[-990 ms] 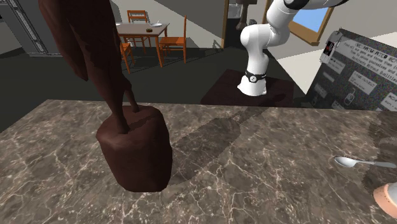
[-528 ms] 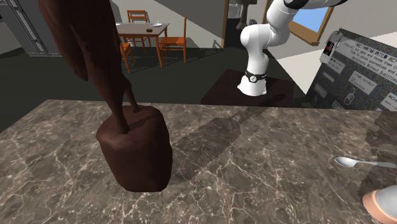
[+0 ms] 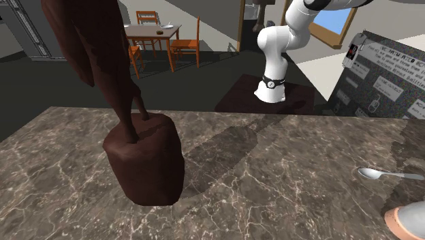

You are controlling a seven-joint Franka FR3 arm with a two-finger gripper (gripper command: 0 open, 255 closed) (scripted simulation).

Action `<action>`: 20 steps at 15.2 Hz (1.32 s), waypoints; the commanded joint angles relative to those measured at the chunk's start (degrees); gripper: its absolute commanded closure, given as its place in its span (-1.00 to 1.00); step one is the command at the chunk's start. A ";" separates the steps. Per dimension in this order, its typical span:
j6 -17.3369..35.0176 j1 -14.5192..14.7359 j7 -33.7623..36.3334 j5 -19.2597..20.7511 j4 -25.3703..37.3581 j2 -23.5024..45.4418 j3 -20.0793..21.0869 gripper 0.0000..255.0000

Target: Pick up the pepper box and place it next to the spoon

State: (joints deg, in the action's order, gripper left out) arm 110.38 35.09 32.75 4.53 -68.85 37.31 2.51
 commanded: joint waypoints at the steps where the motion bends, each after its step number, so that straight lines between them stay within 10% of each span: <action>1: 0.02 0.00 0.00 0.00 -0.01 -0.01 0.00 1.00; 2: 0.02 0.00 0.00 0.00 -0.01 -0.01 0.00 1.00; 3: 0.02 0.00 0.00 0.00 -0.02 -0.02 0.00 -1.00; 20: -6.44 0.25 -0.17 -0.12 5.22 -1.24 0.09 -1.00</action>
